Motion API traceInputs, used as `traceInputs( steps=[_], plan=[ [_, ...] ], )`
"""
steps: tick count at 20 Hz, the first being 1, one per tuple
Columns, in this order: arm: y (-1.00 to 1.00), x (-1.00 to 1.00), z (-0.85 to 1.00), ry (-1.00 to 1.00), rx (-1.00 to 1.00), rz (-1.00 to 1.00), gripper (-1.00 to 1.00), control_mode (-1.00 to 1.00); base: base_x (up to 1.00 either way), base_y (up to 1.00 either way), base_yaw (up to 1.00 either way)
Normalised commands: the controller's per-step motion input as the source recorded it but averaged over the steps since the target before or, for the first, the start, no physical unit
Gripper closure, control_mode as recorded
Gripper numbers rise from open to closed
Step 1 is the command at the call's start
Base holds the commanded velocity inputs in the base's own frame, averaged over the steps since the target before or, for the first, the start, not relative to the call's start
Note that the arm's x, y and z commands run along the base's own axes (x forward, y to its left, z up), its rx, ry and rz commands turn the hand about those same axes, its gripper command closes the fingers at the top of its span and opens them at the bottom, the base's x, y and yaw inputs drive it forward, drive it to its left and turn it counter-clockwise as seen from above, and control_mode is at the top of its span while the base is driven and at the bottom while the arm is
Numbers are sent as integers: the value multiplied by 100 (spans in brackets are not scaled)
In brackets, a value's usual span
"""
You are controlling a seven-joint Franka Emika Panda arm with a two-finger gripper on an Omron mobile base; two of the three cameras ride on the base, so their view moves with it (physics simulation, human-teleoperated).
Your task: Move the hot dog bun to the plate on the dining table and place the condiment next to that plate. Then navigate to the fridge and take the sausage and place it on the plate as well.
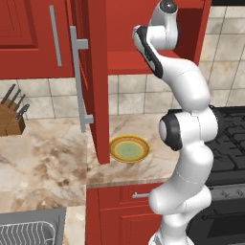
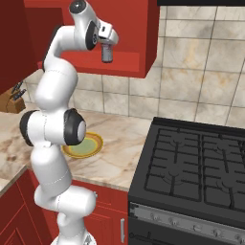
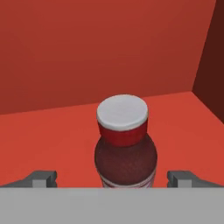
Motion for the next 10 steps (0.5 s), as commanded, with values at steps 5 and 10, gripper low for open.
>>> traceInputs(
  steps=[5,10],
  plan=[
    [-20,8,-25,0,-4,0,-100,-100,0,0,0],
    [-16,1,-12,0,0,0,-100,-100,0,0,0]
  ],
)
